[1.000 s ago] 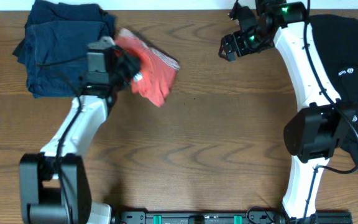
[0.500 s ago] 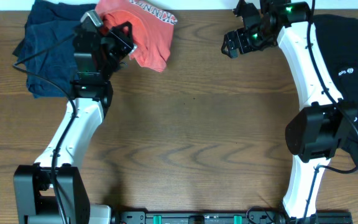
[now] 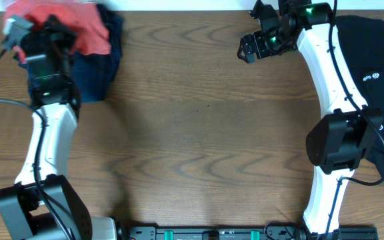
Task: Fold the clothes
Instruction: 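Carry the folded red shirt with the left gripper onto the navy stack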
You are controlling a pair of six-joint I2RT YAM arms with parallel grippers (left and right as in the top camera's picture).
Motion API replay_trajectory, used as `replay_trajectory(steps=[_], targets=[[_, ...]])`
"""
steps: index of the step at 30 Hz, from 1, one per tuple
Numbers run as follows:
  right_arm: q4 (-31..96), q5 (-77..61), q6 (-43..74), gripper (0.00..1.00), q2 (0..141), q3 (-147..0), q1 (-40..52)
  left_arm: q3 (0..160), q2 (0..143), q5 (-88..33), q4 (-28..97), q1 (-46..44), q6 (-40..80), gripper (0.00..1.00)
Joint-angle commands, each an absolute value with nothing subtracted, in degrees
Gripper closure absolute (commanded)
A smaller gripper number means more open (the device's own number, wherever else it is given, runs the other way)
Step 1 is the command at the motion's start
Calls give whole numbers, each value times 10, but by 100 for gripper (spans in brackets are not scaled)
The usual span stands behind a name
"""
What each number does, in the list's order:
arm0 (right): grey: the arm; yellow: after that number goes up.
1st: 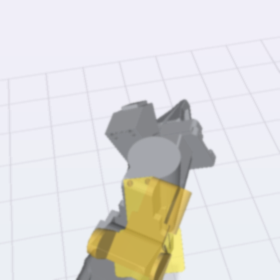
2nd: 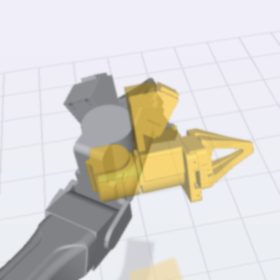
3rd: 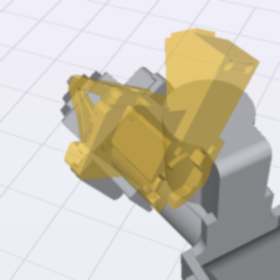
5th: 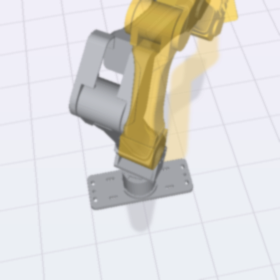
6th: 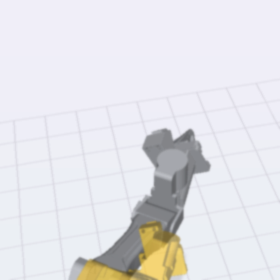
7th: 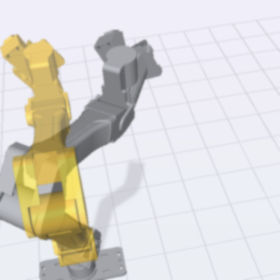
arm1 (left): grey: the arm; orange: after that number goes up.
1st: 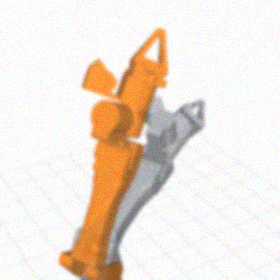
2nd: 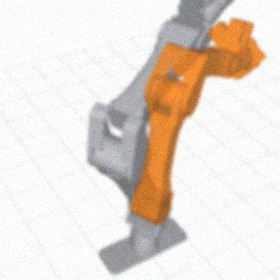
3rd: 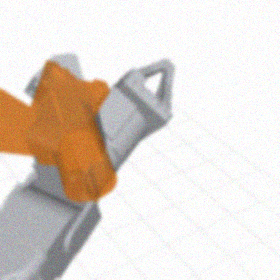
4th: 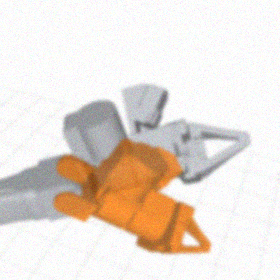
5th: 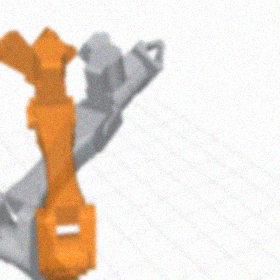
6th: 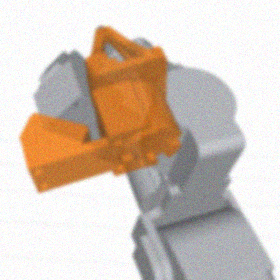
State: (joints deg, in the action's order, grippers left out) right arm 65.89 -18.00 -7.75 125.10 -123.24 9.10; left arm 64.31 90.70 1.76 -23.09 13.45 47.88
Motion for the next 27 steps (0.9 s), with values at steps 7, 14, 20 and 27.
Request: replay_trajectory(steps=[7, 14, 20, 27], targets=[[656, -180, -57, 6, 1255, -1228, 89, 677, 969, -14, -306, 168, 496, 94], [646, -180, -51, 5, 1255, -1228, 88, 745, 1058, -90, -305, 171, 444, 94], [646, -180, -51, 6, 1255, -1228, 88, 781, 1096, -131, -285, 171, 417, 94], [645, -173, -52, 6, 1255, -1228, 88, 781, 1096, -130, -131, 176, 407, 94]])
